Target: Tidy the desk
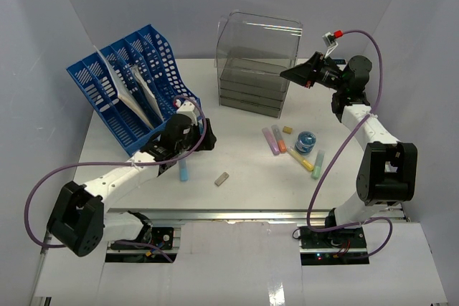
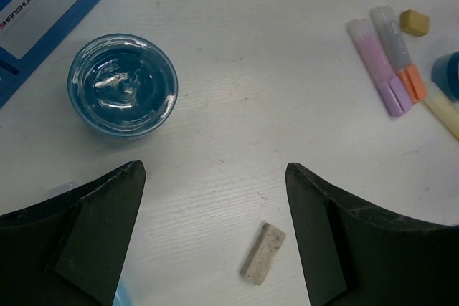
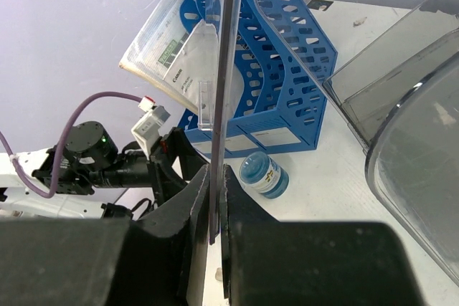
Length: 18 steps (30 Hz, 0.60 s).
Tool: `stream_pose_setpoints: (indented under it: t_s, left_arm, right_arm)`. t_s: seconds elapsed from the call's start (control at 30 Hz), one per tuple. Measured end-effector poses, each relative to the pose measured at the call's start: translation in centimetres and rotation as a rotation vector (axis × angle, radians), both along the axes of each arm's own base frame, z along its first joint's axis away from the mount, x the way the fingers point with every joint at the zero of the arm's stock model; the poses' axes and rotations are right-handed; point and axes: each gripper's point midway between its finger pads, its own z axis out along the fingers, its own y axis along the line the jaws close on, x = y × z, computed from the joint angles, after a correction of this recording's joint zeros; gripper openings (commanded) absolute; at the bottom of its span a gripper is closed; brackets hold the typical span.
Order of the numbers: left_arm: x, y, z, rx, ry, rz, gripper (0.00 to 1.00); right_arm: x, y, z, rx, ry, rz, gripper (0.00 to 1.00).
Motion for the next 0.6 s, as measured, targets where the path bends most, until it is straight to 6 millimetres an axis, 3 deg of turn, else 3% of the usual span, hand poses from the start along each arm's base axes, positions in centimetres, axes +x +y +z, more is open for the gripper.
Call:
stream_pose_setpoints:
  t_s: [0.3,0.6]
  left_arm:
    - [1.6,0.9,-3.5,0.149,0.065,0.088,0.94]
    - [3.6,1.8,-4.8,0.241,0.087,0.185,0.98]
  right_arm:
    - [0.0,0.0,0.0,0.0,-0.001,0.0,0.11]
    - [0.0,0.0,0.0,0.0,-0.002,0.0,0.11]
